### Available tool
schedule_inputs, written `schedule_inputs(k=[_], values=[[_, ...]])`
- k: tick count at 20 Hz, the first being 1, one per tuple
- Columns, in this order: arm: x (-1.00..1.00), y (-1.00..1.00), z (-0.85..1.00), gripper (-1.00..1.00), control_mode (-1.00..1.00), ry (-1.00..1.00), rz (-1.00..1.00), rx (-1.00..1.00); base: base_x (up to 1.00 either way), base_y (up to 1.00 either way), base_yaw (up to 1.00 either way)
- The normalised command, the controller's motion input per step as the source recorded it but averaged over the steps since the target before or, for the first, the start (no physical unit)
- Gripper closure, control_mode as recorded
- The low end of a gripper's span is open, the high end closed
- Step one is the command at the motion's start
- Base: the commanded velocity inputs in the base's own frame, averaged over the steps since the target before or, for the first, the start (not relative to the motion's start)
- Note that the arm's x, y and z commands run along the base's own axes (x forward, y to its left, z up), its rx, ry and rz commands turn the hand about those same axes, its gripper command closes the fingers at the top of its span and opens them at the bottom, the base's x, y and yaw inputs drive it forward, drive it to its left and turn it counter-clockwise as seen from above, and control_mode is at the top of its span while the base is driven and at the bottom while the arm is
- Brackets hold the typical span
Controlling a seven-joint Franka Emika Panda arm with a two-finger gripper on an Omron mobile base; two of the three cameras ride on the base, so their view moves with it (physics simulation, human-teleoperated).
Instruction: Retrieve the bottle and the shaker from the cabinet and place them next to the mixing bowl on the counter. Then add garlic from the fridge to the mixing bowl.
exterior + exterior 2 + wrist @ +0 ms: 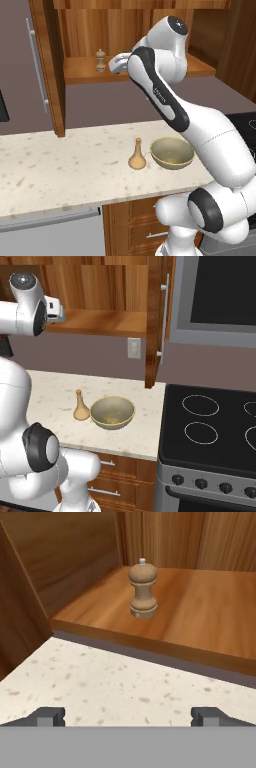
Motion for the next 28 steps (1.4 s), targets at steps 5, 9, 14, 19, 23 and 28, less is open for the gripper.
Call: schedule_inputs(k=[5,9,14,19,23,28], values=[[0.34,0.11,0.02,-1.00,-1.00,0.03,-0.01,-0.01,0.00,0.00,0.00],[0.57,0.15,0.00,-1.00,-1.00,0.00,0.00,-0.02,0.00,0.00,0.00],[0.53,0.23,0.00,-1.00,-1.00,0.00,0.00,-0.01,0.00,0.00,0.00],[0.35,0.28,0.00,-1.00,-1.00,0.02,0.00,-0.01,0.00,0.00,0.00],[0.36,0.19,0.00,-1.00,-1.00,0.00,0.00,-0.01,0.00,0.00,0.00],[0.25,0.00,0.00,-1.00,-1.00,0.02,0.00,0.00,0.00,0.00,0.00]])
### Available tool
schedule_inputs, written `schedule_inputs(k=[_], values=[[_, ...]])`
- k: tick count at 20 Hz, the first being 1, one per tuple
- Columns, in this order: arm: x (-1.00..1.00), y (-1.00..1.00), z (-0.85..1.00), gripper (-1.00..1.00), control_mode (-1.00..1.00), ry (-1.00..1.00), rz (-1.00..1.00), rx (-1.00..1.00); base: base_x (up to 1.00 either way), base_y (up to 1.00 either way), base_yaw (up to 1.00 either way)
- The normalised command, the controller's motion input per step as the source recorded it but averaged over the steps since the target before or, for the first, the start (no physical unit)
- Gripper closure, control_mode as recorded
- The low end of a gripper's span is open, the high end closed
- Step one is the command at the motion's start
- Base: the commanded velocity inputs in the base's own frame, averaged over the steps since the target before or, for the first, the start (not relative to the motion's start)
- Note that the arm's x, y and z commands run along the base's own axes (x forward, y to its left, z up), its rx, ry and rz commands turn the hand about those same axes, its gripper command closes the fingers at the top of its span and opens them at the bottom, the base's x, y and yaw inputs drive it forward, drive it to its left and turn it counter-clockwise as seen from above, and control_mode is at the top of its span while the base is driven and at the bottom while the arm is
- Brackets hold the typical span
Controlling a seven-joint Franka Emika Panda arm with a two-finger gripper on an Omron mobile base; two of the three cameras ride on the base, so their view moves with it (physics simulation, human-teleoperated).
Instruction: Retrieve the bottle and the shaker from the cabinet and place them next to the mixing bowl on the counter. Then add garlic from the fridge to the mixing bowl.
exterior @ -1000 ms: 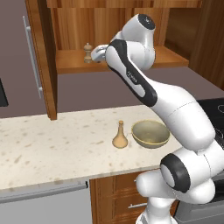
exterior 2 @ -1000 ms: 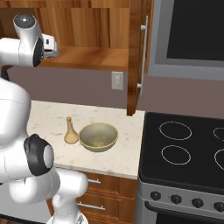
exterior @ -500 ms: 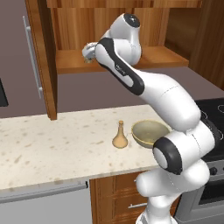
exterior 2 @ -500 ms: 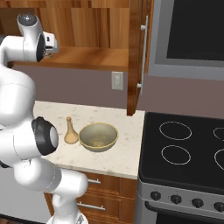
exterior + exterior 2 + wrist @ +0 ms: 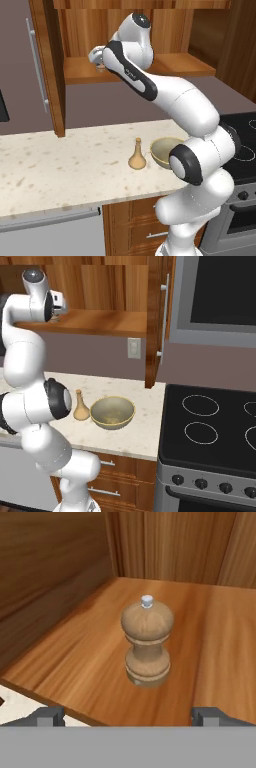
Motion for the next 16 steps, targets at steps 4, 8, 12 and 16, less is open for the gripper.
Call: schedule_inputs(k=[4,8,12,16], values=[[0.21,-0.14,-0.04,-1.00,-1.00,0.04,0.00,0.00,0.00,0.00,0.00],[0.17,-0.14,-0.20,-1.00,-1.00,0.03,0.00,0.00,0.00,0.00,0.00],[0.15,-0.02,-0.24,-1.00,-1.00,0.02,0.00,0.00,0.00,0.00,0.00],[0.20,0.07,-0.02,-1.00,-1.00,0.00,0.00,0.00,0.00,0.00,0.00]])
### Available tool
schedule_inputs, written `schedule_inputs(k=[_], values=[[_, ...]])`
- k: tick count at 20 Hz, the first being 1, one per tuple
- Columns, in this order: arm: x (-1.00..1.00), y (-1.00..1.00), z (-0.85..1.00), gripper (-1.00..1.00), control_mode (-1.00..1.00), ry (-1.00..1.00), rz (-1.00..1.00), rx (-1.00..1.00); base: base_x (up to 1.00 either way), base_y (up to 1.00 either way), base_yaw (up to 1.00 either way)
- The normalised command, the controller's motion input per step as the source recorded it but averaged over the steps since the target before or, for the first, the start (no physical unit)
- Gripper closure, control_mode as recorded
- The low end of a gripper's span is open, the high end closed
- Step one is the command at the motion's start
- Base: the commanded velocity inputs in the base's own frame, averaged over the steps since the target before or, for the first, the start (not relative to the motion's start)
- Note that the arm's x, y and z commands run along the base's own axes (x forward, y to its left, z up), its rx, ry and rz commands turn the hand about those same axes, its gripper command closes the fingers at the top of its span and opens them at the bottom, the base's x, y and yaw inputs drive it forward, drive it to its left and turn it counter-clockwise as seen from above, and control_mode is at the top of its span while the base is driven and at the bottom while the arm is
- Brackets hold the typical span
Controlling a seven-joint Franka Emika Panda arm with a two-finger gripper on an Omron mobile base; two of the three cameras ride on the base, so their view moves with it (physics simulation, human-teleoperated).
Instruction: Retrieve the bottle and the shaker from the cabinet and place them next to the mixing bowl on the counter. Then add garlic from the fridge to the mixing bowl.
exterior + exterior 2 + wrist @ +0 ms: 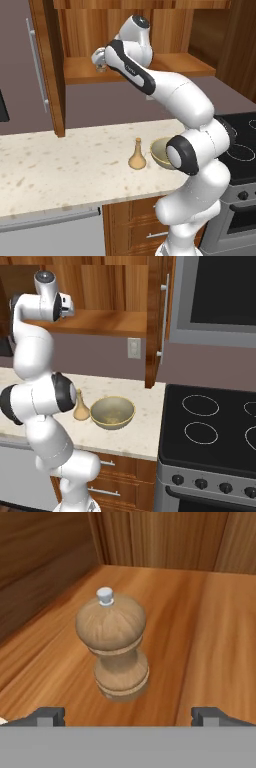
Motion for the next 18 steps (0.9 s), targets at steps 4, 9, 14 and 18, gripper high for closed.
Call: schedule_inputs(k=[4,9,14,18], values=[[0.26,0.18,0.00,-1.00,-1.00,0.00,0.00,0.00,0.00,0.00,0.00],[0.24,0.12,0.00,-1.00,-1.00,0.00,0.00,0.00,0.00,0.00,0.00],[0.12,0.04,0.00,-1.00,-1.00,0.00,0.00,0.00,0.00,0.00,0.00],[0.09,0.00,-0.06,-1.00,-1.00,0.00,0.00,0.00,0.00,0.00,0.00]])
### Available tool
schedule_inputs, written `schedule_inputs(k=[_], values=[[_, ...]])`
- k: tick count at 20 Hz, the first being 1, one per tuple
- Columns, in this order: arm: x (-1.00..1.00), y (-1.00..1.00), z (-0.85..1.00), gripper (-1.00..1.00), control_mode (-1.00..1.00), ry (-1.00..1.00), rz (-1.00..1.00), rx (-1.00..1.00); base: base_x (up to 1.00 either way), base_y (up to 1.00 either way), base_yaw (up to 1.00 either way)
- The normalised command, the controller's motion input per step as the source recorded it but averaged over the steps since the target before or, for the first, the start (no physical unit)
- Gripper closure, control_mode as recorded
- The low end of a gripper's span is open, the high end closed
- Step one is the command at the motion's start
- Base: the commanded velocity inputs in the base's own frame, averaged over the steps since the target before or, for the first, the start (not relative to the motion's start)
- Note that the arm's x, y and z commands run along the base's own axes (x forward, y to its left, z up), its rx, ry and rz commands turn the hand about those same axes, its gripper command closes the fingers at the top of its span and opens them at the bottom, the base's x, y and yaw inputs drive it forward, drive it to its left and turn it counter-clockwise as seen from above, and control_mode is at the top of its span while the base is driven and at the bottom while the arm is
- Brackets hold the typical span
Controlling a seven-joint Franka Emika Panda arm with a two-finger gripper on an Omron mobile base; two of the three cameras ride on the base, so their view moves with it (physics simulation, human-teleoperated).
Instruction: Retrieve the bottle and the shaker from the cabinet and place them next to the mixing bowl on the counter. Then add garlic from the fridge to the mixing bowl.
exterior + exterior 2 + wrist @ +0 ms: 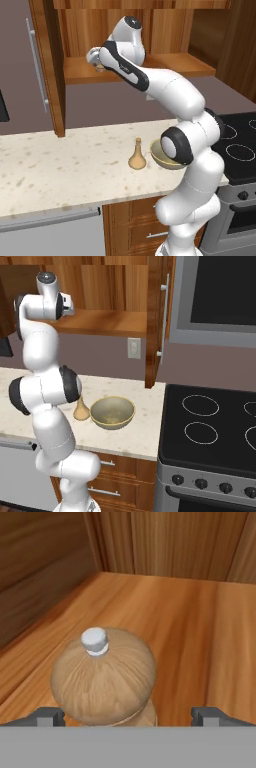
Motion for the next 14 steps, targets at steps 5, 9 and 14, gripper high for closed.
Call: schedule_inputs(k=[5,9,14], values=[[0.14,0.01,-0.19,-1.00,-1.00,0.00,0.00,0.00,0.00,0.00,0.00],[0.13,0.08,-0.03,-1.00,-1.00,0.00,0.00,0.00,0.00,0.00,0.00],[0.02,0.07,0.00,-1.00,-1.00,0.00,0.00,0.00,0.00,0.00,0.00]])
